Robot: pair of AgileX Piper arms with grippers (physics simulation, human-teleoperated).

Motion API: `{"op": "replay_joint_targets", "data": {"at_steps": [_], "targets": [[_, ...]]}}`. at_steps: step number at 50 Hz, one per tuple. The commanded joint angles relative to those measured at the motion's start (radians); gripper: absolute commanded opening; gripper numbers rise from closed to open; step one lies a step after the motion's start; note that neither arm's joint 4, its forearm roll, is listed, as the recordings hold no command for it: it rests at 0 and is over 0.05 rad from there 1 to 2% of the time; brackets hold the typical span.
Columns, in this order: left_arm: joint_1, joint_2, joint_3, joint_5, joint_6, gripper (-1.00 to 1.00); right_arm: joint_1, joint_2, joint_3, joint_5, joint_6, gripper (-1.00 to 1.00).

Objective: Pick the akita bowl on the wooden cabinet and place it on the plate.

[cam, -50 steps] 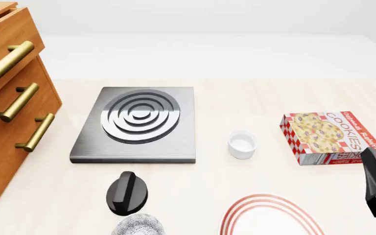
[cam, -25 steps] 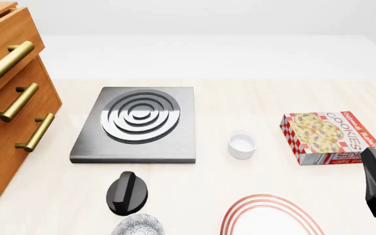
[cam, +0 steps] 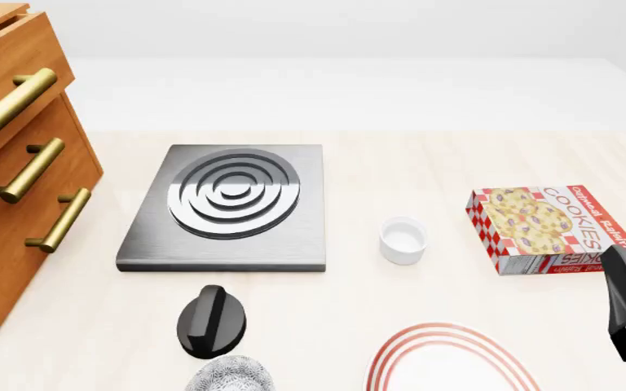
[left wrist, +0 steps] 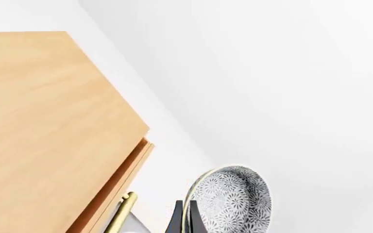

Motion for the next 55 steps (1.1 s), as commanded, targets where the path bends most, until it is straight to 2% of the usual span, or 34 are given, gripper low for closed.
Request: {"op": "replay_joint_targets", "data": {"at_steps": [1,15,27,47,55], "targets": [[-0.056,0.006,-0.022,0.015,0.008,-1.0,0.0,0.0,0.0,0.0,0.0,1.0],[-0.135,0.021,-0.081,0.059,0.02,-1.0,0.0,0.0,0.0,0.0,0.0,1.0],[-0.197,0.018,-0.093,0.072,0.034,-1.0,0.0,0.0,0.0,0.0,0.0,1.0],[-0.368,0.027,-0.095,0.085,0.064,-1.0,0.0,0.0,0.0,0.0,0.0,1.0],[-0.44,0.02,-0.087,0.105,0.047,-1.0,0.0,0.0,0.0,0.0,0.0,1.0]]}}
